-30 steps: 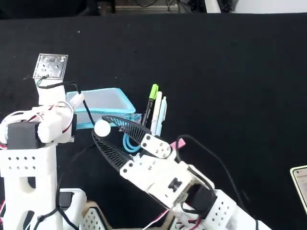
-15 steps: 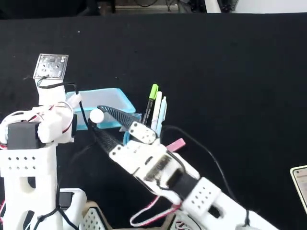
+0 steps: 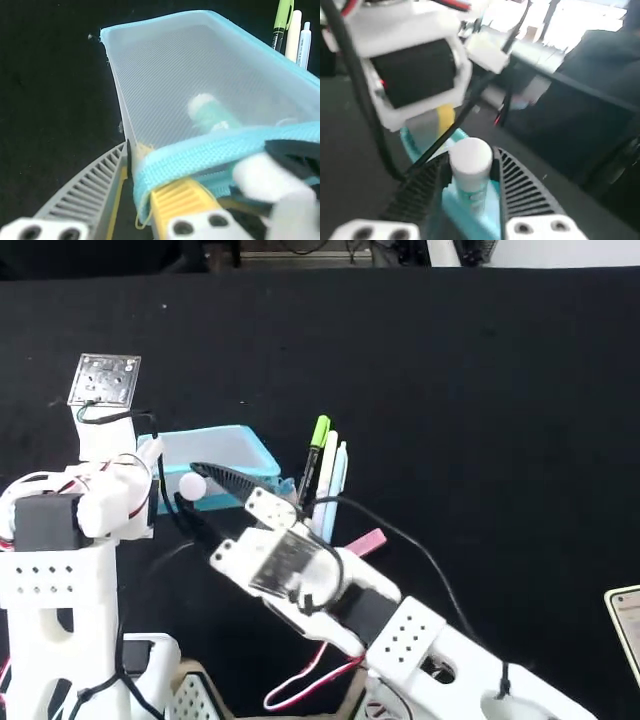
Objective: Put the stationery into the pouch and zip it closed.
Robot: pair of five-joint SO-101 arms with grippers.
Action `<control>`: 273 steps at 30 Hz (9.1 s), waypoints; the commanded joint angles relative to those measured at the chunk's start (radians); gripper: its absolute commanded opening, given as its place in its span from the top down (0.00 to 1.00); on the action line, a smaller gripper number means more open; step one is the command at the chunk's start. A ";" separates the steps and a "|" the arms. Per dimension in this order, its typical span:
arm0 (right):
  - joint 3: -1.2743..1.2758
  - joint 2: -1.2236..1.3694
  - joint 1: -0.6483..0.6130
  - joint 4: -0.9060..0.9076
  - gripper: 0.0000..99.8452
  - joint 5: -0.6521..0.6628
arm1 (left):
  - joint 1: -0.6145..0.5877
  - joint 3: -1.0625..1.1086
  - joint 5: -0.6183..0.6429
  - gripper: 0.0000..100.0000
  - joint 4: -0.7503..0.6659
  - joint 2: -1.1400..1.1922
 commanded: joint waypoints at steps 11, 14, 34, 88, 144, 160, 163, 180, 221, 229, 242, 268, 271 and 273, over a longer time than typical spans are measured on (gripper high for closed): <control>-0.435 -0.081 -0.037 0.841 0.89 0.000 | 0.015 -0.059 0.008 0.97 0.003 0.002; -0.437 -0.097 -0.038 0.852 0.85 -0.002 | 0.015 -0.061 0.008 0.97 0.003 0.002; -0.573 -0.314 0.236 1.023 0.88 -0.068 | 0.015 -0.058 0.008 0.97 0.000 0.002; -0.791 1.050 0.723 1.376 0.84 -0.786 | -0.105 -0.054 0.008 0.97 -0.031 0.000; -0.831 1.076 0.832 1.073 0.89 0.198 | -0.105 -0.054 0.008 0.97 -0.032 0.000; -0.969 1.145 0.836 1.203 0.97 0.112 | -0.105 -0.054 0.008 0.97 -0.032 0.000; -1.041 1.052 0.835 1.343 0.99 0.112 | -0.105 -0.054 0.008 0.97 -0.032 0.000; -0.894 0.272 0.663 1.568 0.99 0.110 | -0.105 -0.054 0.006 0.97 -0.032 0.000; -1.555 1.540 0.905 1.769 0.99 -0.043 | -0.105 -0.054 0.002 0.97 -0.031 0.000; -1.547 1.161 0.876 1.901 0.99 -0.041 | -0.105 -0.054 0.002 0.97 -0.031 0.000; -1.000 0.206 0.517 1.611 0.99 -0.123 | -0.105 -0.054 0.005 0.97 -0.031 0.000; -0.024 -0.559 -0.046 0.362 0.99 -0.129 | -0.105 -0.054 0.008 0.97 -0.031 0.000; 0.007 -0.559 -0.049 0.253 0.99 -0.129 | -0.105 -0.054 0.008 0.97 -0.031 0.000; 0.013 -0.559 -0.048 0.207 0.99 -0.129 | -0.105 -0.054 0.008 0.97 -0.031 0.000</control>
